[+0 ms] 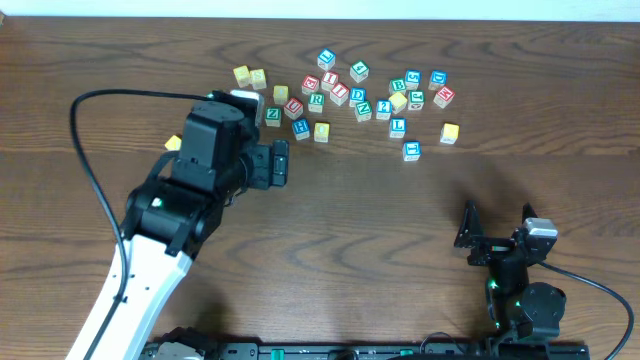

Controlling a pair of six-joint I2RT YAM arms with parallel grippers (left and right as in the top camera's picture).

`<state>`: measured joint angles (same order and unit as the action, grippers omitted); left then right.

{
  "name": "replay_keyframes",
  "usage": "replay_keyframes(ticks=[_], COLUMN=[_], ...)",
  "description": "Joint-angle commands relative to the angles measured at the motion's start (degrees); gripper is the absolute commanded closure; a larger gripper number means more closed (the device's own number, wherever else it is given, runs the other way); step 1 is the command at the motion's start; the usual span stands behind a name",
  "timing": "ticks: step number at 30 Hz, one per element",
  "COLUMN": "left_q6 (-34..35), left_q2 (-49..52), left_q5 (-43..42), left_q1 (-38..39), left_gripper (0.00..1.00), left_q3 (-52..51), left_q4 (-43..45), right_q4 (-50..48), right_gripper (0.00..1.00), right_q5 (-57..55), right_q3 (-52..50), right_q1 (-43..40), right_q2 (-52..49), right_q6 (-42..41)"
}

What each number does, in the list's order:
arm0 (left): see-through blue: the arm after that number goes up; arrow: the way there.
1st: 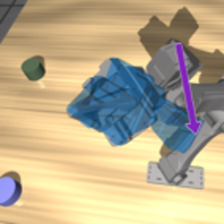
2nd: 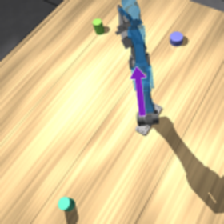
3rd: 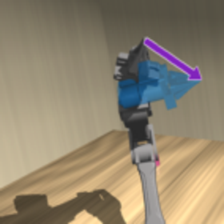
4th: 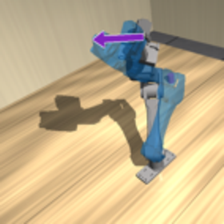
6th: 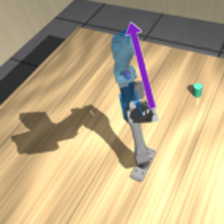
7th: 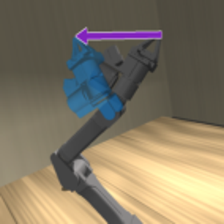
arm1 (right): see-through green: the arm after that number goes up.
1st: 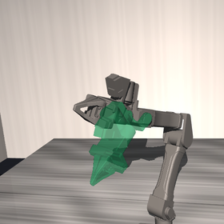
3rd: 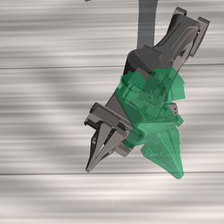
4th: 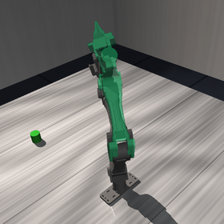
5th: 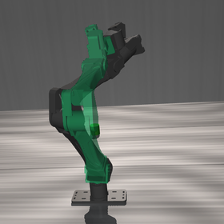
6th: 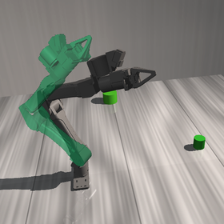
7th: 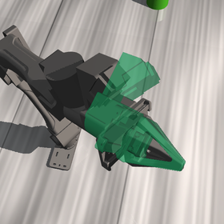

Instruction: Spell out CORL

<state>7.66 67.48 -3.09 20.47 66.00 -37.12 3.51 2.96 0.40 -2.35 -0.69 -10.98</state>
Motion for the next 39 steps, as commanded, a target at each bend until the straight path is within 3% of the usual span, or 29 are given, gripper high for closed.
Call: replay_keyframes(ticks=[1,18,39], left_q6=[0.09,0.04,-0.15], left_q2=[-2.21,-2.6,-2.6], left_q5=[-0.72,-0.7,-0.7], left_q1=[0.09,0.07,0.07], left_gripper=[0.06,0.06,0.06], left_q3=[0.9,0.9,0.9], left_q4=[-0.92,-4.79,-2.51], right_q4=[-0.15,6.8,6.1], right_gripper=[0.01,0.01,0.01], right_q5=[5.35,11.17,11.17], right_q3=[-0.09,3.98,15.82], right_q1=[-0.28,-0.28,-0.28], right_q2=[0.31,-0.2,-23.45], right_q6=[-1.18,-1.18,0.83])
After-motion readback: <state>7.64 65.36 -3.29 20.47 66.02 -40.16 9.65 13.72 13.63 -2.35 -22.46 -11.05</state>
